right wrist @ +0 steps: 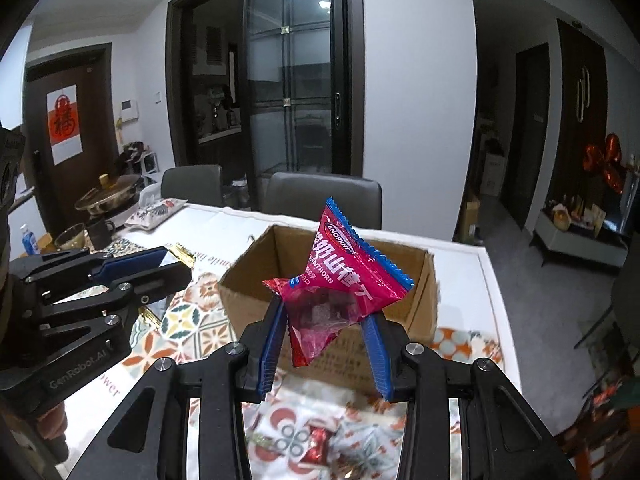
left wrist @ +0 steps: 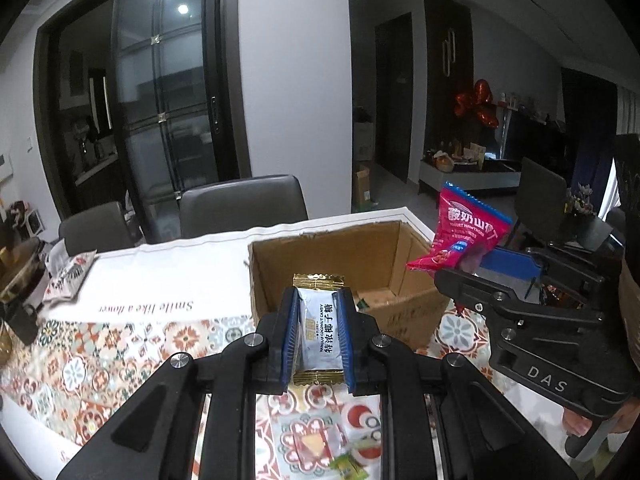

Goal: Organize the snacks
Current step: 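Carry the candy and pink bag over the box and open both tools to drop them, then grasp the green cracker packet with the left tool while the right tool grasps the gold-wrapped candy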

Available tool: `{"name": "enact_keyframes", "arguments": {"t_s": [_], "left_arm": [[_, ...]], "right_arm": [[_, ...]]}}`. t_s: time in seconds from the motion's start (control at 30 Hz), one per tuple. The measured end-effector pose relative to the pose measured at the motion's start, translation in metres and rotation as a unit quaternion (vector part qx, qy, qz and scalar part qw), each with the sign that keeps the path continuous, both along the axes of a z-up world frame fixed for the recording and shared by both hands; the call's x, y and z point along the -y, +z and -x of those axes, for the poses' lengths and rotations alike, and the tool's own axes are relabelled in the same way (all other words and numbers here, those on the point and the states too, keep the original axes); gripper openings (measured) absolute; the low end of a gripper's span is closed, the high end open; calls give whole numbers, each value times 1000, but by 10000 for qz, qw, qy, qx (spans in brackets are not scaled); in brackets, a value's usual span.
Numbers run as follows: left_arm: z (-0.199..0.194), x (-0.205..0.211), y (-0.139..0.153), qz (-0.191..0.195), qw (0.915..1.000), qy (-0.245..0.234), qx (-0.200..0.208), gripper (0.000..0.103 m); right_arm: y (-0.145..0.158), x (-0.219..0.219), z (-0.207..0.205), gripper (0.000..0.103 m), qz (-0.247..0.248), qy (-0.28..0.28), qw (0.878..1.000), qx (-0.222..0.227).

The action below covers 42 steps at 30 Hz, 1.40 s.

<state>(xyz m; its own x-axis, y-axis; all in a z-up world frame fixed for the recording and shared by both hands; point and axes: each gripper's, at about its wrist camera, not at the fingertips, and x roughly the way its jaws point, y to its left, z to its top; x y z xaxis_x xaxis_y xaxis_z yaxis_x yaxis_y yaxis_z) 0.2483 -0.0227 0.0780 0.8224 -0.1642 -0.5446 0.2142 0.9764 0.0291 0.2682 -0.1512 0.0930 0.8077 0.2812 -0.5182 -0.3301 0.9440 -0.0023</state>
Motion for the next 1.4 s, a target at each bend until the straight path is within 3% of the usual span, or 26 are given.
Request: {"name": "enact_keyframes", "arguments": {"t_s": [0.3,0.53,0.9,0.93,1.0,1.03,1.23,1.4], "left_arm": [[-48,2,3,286,9990,-208,-269,20],[-83,2,-3,301,9977,-217,-573,20],[-125,2,-23,277,9936,-102,-1092,21],[-129,3,-25,251,9932,-98,-1130,25],[-130,5,-28,195,9935,-12,-1122,40],[-129,4,-28,163,9937,34,-1106,44],[-104,3,-31,-108,9948,262,-980,47],[-75,0,-26,-67,9958,337,-849,48]], "right_arm": [[8,5,-36,40,-13,42,9999,-154],[3,10,-74,40,-121,-16,9987,-496],[-22,10,-121,40,-132,-26,9931,-1163],[-25,10,-124,42,-155,-42,9926,-1203],[-30,11,-130,62,-160,-71,9912,-1314],[-32,12,-131,65,-144,-130,9908,-1341],[-38,19,-120,66,-13,-316,9914,-1273],[-34,23,-99,66,46,-372,9936,-1070]]}}
